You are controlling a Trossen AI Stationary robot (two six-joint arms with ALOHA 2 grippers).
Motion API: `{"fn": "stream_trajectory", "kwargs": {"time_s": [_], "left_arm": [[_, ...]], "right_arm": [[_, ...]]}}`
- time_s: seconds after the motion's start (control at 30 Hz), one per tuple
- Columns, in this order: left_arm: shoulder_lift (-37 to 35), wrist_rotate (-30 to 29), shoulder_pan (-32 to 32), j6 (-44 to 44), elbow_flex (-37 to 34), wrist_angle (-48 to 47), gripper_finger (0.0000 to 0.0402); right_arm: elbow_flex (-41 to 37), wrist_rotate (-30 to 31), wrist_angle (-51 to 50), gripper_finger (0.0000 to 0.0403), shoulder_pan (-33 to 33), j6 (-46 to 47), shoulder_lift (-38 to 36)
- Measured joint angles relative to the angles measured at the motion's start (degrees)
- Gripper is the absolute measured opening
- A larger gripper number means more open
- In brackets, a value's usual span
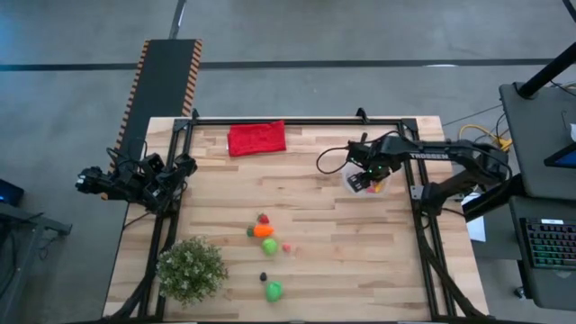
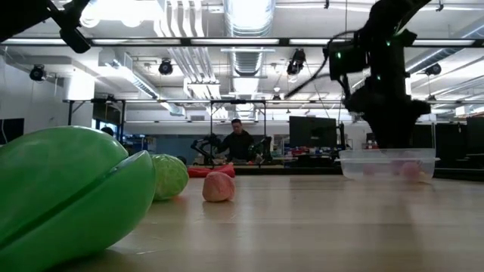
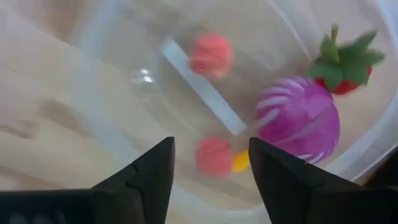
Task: Pick and placing Produce into tupperware
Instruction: Put the pink peach into the transparent container
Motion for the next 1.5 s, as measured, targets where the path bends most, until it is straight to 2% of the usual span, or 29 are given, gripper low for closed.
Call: {"fn": "stream_trajectory", "kwargs": {"time_s": [0.1, 0.23, 0.43, 0.67, 0.9, 1.33, 1.5], "left_arm": [[0.0, 0.0, 0.0, 0.0, 0.0, 0.0, 0.0192], [0.0, 0.01, 0.0, 0.0, 0.02, 0.0, 0.0192], [0.0, 0.0, 0.0, 0.04, 0.02, -0.01, 0.0192], [0.0, 0.0, 0.0, 0.04, 0.02, -0.11, 0.0192], [0.0, 0.0, 0.0, 0.04, 0.02, -0.23, 0.0192], [0.0, 0.02, 0.0, 0.02, 0.02, -0.33, 0.0192], [0.01, 0.02, 0.0, 0.02, 0.02, -0.36, 0.0192]], "right_arm": [[3.81, -1.07, 0.33, 0.0198, 2.72, 0.46, -1.92], [10.98, -3.56, 1.14, 0.0198, 10.46, -0.98, -0.65], [18.85, -2.19, 3.65, 0.0198, 22.79, -10.35, 8.85], [24.94, -3.02, 13.72, 0.0199, 31.59, -18.8, 20.81], [30.99, -2.42, 15.35, 0.0199, 34.67, -26.99, 29.52], [45.41, -1.76, 17.3, 0.0199, 35.81, -32.95, 43.15], [48.39, -1.97, 17.44, 0.0199, 36.99, -33.28, 45.27]]}}
